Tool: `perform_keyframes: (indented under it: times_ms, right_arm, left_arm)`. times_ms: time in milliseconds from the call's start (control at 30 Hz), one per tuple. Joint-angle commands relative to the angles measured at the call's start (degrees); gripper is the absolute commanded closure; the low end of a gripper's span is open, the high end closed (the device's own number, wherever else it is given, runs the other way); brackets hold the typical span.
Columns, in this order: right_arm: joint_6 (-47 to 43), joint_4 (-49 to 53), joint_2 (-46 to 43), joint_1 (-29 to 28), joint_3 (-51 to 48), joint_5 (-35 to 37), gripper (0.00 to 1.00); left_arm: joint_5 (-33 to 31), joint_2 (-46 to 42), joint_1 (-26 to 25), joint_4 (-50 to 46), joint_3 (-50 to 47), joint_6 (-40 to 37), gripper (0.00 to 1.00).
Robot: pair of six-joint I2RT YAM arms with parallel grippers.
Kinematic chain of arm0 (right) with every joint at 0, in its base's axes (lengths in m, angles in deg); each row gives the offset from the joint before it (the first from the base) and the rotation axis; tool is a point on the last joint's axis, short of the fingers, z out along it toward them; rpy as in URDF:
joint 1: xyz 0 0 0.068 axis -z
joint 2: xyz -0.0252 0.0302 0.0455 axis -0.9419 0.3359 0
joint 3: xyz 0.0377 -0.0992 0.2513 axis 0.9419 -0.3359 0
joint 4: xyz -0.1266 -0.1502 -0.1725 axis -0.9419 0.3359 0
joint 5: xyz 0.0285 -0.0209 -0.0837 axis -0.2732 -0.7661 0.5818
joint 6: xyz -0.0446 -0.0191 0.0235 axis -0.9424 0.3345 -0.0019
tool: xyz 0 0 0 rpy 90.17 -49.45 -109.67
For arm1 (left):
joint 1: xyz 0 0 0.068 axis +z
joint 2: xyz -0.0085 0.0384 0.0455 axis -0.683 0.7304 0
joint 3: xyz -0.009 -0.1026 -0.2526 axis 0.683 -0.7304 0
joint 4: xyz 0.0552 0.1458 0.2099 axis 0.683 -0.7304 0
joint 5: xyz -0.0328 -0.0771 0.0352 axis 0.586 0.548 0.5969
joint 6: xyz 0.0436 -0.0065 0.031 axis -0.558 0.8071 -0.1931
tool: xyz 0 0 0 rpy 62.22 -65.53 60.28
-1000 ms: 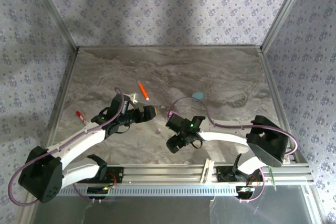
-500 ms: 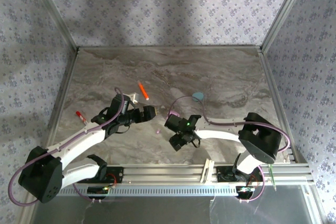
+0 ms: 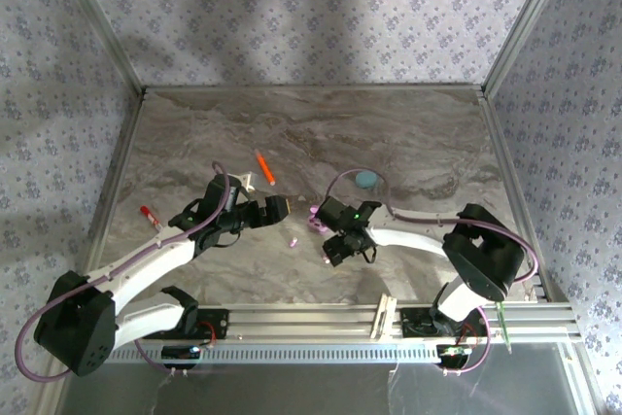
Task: Insert the wireless bluetooth earbuds into the charging case
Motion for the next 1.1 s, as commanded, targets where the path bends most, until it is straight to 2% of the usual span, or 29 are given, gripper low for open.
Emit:
perform_keyframes:
  times_ms: [0,533,900,1067]
  right_arm:
    - [0.5,-0.1,-1.0,0.8,0.9,0.5,0.12]
    - [0.4,-5.2,-0.2,2.0,2.0,-7.9,0.13]
    - [2.9,-2.0,-3.3,2.0,2.4,-4.4,0.17]
    - [5.6,0.6,-5.5,1.3,4.0,-4.2,0.27]
  left_arm:
    - [-0.3,-0.6,-0.2,0.1,-0.9,0.3,0.00]
    - [-0.4,-1.2,-0.2,0.4,-1.5,0.4,0.00]
    - [-1.1,-2.3,-0.2,0.0,-1.7,-0.4,0.00]
    - [-4.6,-4.0,0.7,-3.3,1.7,-5.5,0.00]
